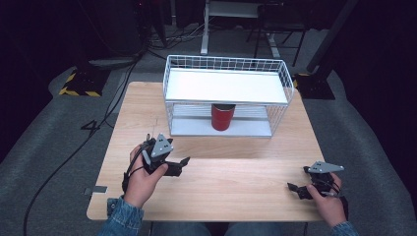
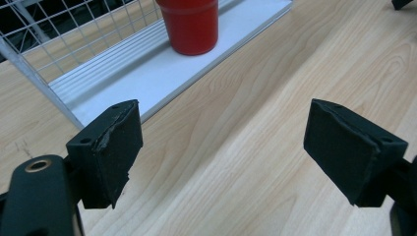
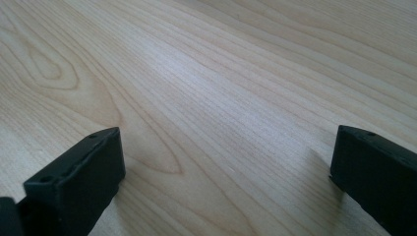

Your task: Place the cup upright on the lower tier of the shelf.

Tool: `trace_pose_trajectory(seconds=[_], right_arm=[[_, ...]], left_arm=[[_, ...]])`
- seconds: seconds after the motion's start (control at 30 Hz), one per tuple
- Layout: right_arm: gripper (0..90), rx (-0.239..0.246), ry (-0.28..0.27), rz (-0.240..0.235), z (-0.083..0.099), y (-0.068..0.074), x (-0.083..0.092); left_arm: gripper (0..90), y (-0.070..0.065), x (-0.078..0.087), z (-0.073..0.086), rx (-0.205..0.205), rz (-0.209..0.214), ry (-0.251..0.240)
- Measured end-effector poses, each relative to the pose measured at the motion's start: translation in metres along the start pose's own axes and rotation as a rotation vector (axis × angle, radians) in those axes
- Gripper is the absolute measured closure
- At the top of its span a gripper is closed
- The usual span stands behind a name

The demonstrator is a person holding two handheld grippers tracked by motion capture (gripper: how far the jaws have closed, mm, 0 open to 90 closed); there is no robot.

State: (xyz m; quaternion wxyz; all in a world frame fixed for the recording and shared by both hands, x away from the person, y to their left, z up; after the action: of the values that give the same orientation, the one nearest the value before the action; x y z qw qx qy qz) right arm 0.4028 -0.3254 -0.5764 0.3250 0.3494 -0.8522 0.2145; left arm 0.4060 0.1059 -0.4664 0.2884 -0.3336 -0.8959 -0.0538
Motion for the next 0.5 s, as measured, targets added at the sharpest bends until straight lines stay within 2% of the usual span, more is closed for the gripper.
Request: trace_pose_trajectory(seconds=[0.17, 0.37, 0.43, 0.5], right_arm=[[0.2, -0.001, 0.0, 0.0, 0.0, 0.0, 0.0], [0.3, -0.001, 0.0, 0.0, 0.0, 0.0, 0.0], [0.3, -0.001, 0.0, 0.0, 0.0, 0.0, 0.0], [0.3, 0.0, 0.0, 0.0, 0.0, 0.0, 0.0]], left_arm=[[15.6, 0.004, 0.011, 0.016, 0.031, 0.004, 0.01], [15.6, 0.012, 0.02, 0.041, 0.065, -0.007, 0.054], [15.6, 0.014, 0.022, 0.049, 0.097, 0.0, 0.057], [15.7, 0.018, 0.022, 0.057, 0.136, -0.001, 0.081]])
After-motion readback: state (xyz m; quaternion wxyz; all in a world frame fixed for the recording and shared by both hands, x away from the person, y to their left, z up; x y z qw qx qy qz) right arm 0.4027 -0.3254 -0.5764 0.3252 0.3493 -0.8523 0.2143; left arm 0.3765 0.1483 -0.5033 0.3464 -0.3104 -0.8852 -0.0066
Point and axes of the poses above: each handheld gripper's, and its own axes: x roughly backward along the jaws, z roughly out of its underside, y roughly to its left, the point moved 10 cm from there along -x, roughly forward along the jaws, and after that the axes turned 11 degrees about x, right-handed, at the moved point
